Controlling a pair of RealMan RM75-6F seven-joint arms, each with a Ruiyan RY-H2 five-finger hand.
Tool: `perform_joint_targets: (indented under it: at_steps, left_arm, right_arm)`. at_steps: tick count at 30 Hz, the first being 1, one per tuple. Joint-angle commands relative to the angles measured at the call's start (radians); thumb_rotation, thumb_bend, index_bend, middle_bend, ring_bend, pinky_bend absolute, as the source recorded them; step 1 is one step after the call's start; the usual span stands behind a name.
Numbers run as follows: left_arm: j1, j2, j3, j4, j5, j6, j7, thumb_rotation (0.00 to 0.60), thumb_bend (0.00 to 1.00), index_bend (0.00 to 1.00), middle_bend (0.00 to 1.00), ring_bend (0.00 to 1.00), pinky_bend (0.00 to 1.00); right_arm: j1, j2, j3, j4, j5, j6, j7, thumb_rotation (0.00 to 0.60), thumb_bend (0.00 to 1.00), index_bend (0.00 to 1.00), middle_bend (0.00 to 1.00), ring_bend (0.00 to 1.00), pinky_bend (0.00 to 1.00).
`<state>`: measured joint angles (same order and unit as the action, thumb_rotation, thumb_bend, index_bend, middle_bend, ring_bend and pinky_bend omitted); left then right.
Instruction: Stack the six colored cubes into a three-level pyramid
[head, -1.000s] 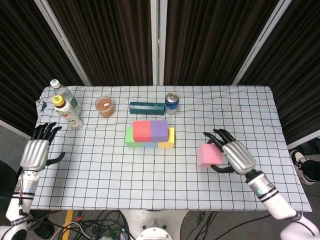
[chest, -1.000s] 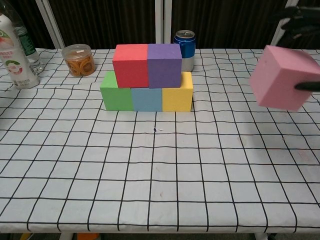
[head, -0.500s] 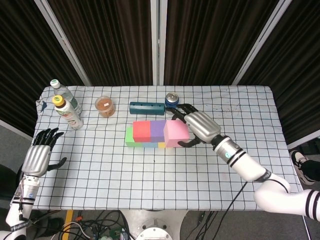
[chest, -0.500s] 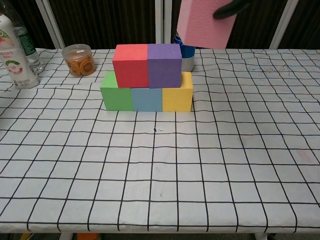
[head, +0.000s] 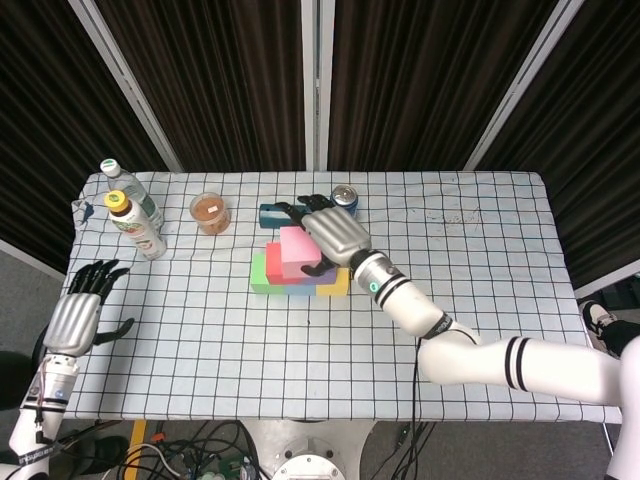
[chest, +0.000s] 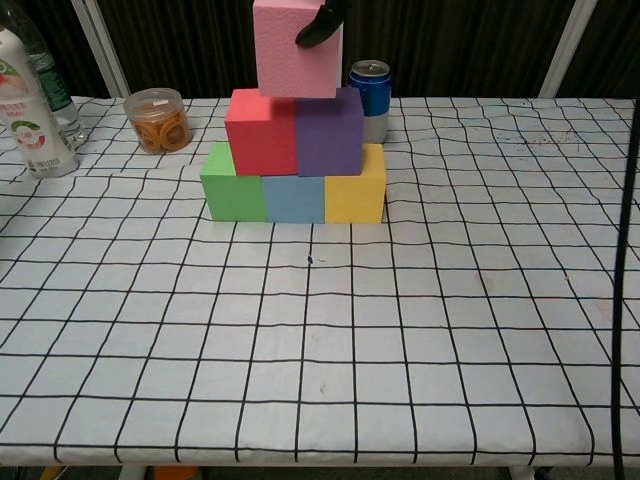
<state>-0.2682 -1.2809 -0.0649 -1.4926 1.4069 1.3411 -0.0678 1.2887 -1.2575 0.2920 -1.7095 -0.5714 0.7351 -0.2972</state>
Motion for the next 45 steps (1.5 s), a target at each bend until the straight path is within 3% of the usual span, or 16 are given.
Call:
perform_joint_targets:
  at_steps: [1, 10, 38, 45]
  left_arm:
    - [0.003, -0.001, 0.002, 0.008, 0.005, 0.0, -0.012, 0.6, 0.21, 0.15, 0.05, 0.0, 0.03]
    - [0.01, -0.005, 0.003, 0.027, 0.019, 0.003, -0.041, 0.6, 0.21, 0.15, 0.05, 0.0, 0.03]
    - [0.005, -0.011, -0.002, 0.048, 0.025, -0.024, -0.068, 0.6, 0.21, 0.15, 0.05, 0.0, 0.03]
    - [0.006, -0.015, -0.002, 0.058, 0.03, -0.022, -0.077, 0.6, 0.21, 0.15, 0.05, 0.0, 0.03]
  right_arm:
    - [0.047, -0.046, -0.023, 0.043, 0.063, 0.036, -0.058, 0.6, 0.2, 0.0, 0.36, 0.0, 0.0]
    - [0.088, -0.064, -0.041, 0.043, 0.144, 0.083, -0.129, 0.6, 0.2, 0.0, 0.35, 0.0, 0.0]
    - [0.114, -0.106, -0.048, 0.057, 0.226, 0.113, -0.188, 0.6, 0.19, 0.0, 0.32, 0.0, 0.0]
    - [0.114, -0.102, -0.043, 0.04, 0.23, 0.122, -0.195, 0.6, 0.18, 0.0, 0.24, 0.0, 0.0]
